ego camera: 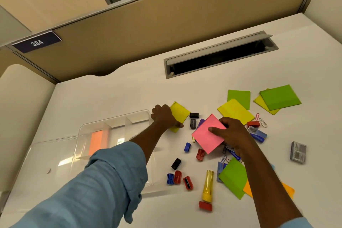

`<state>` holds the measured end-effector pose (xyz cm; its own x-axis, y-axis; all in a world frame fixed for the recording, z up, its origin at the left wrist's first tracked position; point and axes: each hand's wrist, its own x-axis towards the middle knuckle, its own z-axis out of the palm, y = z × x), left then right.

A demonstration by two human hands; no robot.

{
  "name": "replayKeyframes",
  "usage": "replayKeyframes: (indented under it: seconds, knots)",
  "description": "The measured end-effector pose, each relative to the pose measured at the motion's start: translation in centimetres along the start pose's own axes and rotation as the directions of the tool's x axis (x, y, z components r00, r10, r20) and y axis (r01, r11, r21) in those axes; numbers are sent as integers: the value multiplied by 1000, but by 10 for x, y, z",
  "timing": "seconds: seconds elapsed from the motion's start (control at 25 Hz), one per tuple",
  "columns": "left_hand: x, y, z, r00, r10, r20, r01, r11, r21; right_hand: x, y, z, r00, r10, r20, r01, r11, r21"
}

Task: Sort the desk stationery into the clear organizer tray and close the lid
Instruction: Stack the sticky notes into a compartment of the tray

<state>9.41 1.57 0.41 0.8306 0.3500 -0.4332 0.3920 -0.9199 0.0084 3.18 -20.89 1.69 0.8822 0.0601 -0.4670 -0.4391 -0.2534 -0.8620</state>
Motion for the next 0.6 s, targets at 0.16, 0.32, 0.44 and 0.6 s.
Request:
replayKeyframes:
  seconds: [0.16, 0.32, 0.44, 0.6]
  knots:
    - [-4, -4, -1, 1000, 23, -14, -25, 985, -168, -6, -4, 0, 998, -49, -32, 51, 998, 38]
    - [-19, -9, -19, 986, 81, -147, -150, 823, -549, -16, -15, -6, 978, -151, -142, 160, 986, 56]
    - [-43, -14, -41, 971, 61, -229, -206, 696, -688, -24, -28, -9, 961, -197, -197, 221, 969, 109]
    - [-94, -17, -65, 992, 32, -119, -122, 342, -932, -42, -51, -9, 948, -213, -238, 263, 943, 205]
